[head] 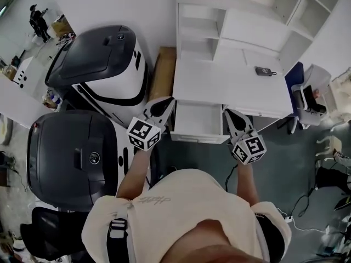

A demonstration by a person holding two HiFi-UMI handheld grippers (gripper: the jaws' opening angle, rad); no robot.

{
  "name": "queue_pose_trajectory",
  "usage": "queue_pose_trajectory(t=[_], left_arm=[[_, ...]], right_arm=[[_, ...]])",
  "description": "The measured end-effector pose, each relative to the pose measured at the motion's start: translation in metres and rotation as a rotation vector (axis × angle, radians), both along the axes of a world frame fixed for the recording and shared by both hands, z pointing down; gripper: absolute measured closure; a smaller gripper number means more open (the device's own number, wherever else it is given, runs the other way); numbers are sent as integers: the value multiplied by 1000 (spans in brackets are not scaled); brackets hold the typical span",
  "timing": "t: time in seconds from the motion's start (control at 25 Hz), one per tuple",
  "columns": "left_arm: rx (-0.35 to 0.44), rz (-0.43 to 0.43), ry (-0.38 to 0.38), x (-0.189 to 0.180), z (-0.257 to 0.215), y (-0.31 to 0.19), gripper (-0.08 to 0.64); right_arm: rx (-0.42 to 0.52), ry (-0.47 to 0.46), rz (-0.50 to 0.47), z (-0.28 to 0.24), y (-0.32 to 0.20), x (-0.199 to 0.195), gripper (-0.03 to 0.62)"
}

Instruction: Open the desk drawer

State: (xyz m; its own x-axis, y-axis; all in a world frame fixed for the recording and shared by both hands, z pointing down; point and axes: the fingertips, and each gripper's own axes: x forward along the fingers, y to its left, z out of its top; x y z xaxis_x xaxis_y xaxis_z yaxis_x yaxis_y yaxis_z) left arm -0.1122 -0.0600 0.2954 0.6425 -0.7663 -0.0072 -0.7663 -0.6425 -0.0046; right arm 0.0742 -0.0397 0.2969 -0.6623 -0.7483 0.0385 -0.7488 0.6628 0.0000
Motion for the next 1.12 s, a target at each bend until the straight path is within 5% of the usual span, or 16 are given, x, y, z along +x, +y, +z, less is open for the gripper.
queue_pose_trajectory(t=[0.4, 0.92, 1.12], left_arm=[[-6, 39, -7, 3, -6, -5, 560], [-64, 55, 9, 1, 29, -14, 560], [-91, 62, 104, 3, 29, -12, 560]], right_arm=[[37, -63, -10, -16, 1, -11, 600], [3, 9, 33, -2, 4, -10, 600], [-16, 38, 24, 4, 1, -13, 600]])
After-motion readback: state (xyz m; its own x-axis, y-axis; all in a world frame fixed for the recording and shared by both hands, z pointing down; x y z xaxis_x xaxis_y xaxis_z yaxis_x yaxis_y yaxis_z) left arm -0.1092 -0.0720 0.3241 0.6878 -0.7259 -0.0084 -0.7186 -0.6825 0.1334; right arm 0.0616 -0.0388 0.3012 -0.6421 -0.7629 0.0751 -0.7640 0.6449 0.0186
